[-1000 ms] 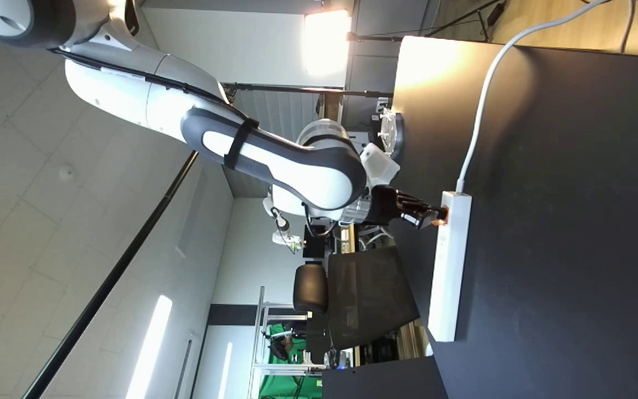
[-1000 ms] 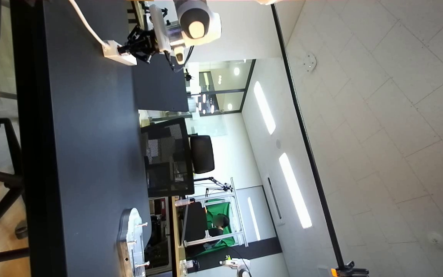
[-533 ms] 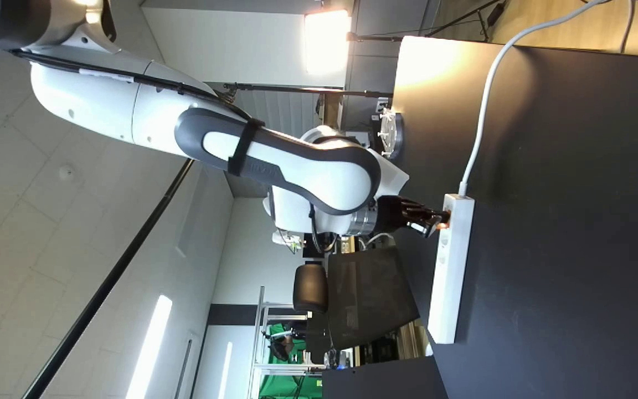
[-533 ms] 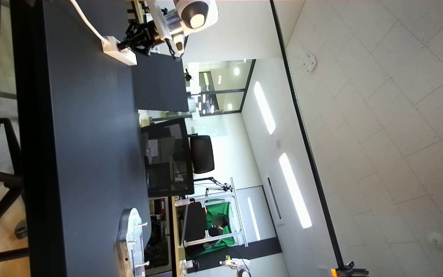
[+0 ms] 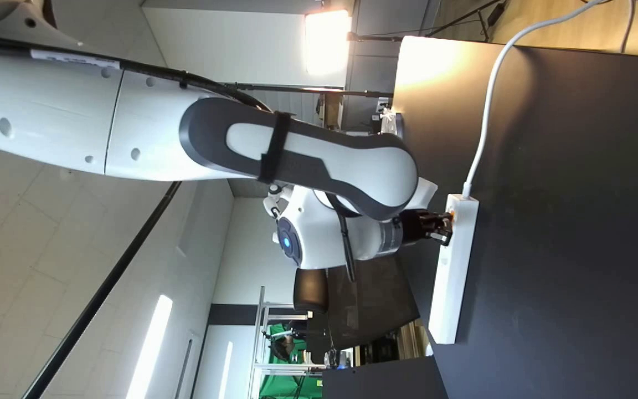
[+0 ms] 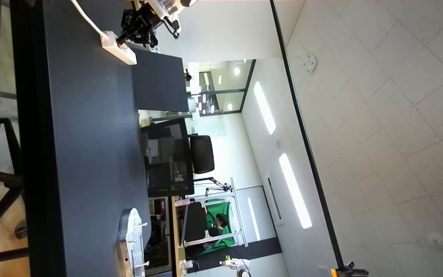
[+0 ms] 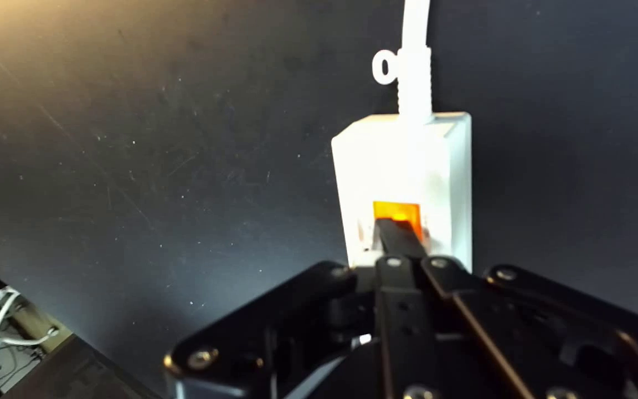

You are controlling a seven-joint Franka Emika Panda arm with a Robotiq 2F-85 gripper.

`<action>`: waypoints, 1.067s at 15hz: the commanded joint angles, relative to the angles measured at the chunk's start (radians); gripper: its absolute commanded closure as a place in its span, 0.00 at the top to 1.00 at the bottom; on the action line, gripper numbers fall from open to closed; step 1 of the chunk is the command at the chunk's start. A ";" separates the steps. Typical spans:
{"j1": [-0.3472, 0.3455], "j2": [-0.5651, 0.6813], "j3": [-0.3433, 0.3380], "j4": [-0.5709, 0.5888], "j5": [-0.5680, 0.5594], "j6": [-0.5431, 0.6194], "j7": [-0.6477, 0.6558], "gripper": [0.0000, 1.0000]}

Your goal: Turn the adapter switch on and off

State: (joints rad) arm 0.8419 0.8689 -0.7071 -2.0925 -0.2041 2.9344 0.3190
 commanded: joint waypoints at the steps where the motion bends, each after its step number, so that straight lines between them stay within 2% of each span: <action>1: 0.112 0.077 -0.046 0.009 0.004 -0.071 0.075 0.00; 4: 0.127 0.082 -0.031 0.015 0.009 -0.111 0.065 0.00; 7: 0.079 0.055 0.010 0.015 0.015 -0.091 0.038 0.00; 10: 0.058 0.036 0.016 0.013 0.014 -0.087 0.040 0.00; 16: 0.085 -0.106 -0.073 -0.036 -0.023 -0.130 0.023 0.00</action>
State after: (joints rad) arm 0.9195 0.8715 -0.7464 -2.0845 -0.1986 2.8342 0.3473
